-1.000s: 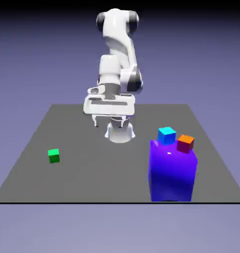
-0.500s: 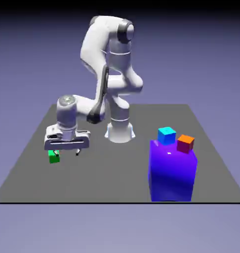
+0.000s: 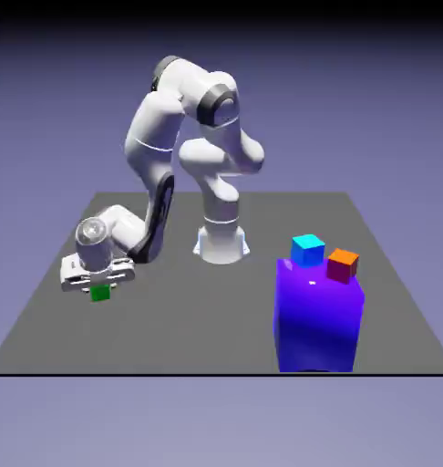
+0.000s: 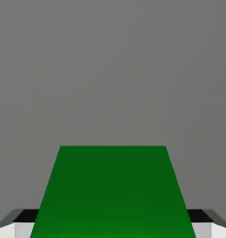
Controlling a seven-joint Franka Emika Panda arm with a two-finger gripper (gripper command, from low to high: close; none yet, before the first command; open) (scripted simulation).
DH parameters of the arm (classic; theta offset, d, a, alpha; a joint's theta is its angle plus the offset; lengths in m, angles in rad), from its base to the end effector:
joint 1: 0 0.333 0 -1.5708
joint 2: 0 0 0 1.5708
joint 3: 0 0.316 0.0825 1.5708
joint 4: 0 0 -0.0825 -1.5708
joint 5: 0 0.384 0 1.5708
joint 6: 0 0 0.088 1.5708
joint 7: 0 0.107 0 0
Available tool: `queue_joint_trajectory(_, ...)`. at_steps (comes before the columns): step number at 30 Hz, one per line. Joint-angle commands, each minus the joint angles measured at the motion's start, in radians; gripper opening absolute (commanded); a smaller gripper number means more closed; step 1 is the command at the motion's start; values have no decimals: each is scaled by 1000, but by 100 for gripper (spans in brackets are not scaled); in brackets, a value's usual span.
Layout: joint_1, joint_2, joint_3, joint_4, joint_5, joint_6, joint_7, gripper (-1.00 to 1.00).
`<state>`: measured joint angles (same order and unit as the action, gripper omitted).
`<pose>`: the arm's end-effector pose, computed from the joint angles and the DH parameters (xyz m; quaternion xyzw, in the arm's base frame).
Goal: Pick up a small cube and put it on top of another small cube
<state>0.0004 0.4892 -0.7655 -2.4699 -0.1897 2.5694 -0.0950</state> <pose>0.2954 -0.3331 0.1405 0.9409 -0.2295 -0.2122 0.1303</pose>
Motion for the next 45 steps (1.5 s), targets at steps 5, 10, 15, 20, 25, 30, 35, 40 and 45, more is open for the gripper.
queue_joint_trajectory(5, 165, -89, -118, 58, -21, -162, -40, -100)
queue_joint_trajectory(10, 346, -67, -145, 178, 54, -291, -169, -100)
queue_joint_trajectory(15, 527, -45, -169, 298, 129, -421, -296, -100)
queue_joint_trajectory(20, 708, -22, -192, 417, 204, -550, -423, -100)
queue_joint_trajectory(25, 890, 0, -215, 536, 279, -679, -550, -100)
queue_joint_trajectory(30, 1071, 22, -239, 655, 354, -809, -677, -100)
queue_joint_trajectory(35, 1252, 44, -262, 775, 429, -938, -805, -100)
queue_joint_trajectory(40, 1403, 48, -220, 863, 492, -1051, -877, -100)
queue_joint_trajectory(45, 1389, 6, -39, 820, 488, -1056, -770, -100)
